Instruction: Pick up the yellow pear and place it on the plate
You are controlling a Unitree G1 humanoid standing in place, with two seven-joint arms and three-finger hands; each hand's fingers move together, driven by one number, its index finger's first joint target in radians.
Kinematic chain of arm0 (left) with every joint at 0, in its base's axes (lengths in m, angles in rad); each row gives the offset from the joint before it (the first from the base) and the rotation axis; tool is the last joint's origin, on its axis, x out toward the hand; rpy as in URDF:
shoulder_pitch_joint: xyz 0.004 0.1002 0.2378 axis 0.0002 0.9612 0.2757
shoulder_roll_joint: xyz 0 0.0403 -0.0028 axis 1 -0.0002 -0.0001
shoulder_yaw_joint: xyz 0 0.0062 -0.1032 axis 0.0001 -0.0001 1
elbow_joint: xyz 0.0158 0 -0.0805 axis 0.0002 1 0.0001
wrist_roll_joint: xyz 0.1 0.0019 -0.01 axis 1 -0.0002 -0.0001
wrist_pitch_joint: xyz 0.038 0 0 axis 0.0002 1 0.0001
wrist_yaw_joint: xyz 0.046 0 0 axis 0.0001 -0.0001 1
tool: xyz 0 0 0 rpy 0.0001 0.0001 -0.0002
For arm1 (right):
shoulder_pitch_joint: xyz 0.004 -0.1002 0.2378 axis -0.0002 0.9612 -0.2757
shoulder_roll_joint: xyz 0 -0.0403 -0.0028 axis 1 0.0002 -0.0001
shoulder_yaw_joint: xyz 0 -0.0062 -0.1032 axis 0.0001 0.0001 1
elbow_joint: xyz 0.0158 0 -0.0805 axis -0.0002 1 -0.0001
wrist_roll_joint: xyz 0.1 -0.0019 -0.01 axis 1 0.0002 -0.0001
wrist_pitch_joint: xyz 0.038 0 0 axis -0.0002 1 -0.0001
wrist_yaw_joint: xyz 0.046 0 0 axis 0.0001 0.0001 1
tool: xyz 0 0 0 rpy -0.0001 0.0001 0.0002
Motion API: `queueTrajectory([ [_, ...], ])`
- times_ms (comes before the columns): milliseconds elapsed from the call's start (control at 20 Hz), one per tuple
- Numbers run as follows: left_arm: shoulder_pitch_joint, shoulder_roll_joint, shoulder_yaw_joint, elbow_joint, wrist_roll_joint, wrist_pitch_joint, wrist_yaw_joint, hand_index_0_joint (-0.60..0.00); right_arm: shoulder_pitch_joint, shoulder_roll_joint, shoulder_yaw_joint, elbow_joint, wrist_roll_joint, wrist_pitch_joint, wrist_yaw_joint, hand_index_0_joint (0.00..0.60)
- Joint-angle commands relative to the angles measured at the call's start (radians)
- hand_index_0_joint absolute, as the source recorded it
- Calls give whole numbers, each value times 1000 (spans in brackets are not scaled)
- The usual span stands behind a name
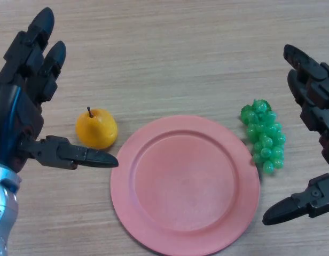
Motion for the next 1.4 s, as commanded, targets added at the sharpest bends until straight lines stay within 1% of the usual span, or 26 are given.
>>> queueTrajectory([
  [50,-25,26,29,-74,17,-117,18,0,-25,-16,-50,-61,27,-121,-8,0],
  [200,-5,17,18,-71,37,-124,5,0,-21,-18,-53,-62,20,-124,3,0],
  [300,-10,22,25,-60,39,-104,4,0,-19,-13,-52,-52,20,-135,-6,0],
  [350,-19,23,28,-42,53,-122,12,0,-15,-15,-54,-55,18,-131,-2,0],
  [400,-38,22,43,-14,45,-161,40,0,-15,-13,-56,-52,20,-135,-2,0],
  [450,-51,28,43,17,66,-193,69,0,-18,-15,-57,-51,19,-138,-4,0],
  [500,-85,30,50,70,56,-216,127,0,-20,-16,-64,-54,29,-127,-6,0],
  [600,-136,49,53,189,57,-273,190,0,-14,-13,-63,-50,27,-147,-11,0],
  [700,-189,73,60,309,30,-303,234,0,-8,-9,-57,-40,13,-173,-17,0],
  [850,-240,89,33,474,56,-380,239,0,0,-8,-63,-46,21,-167,-14,0],
  [950,-283,84,8,623,88,-454,247,0,3,-9,-67,-53,21,-165,-10,0],
  [1100,-319,65,-22,793,122,-508,244,0,15,-3,-79,-45,23,-188,-11,0],
  [1250,-339,46,-56,898,146,-541,229,0,25,-1,-88,-52,26,-180,-9,0],
  [1300,-342,35,-76,927,169,-543,216,0,32,3,-93,-59,38,-170,-7,0],
  [1400,-344,9,-86,962,176,-556,211,0,38,0,-105,-66,50,-157,0,0],
])
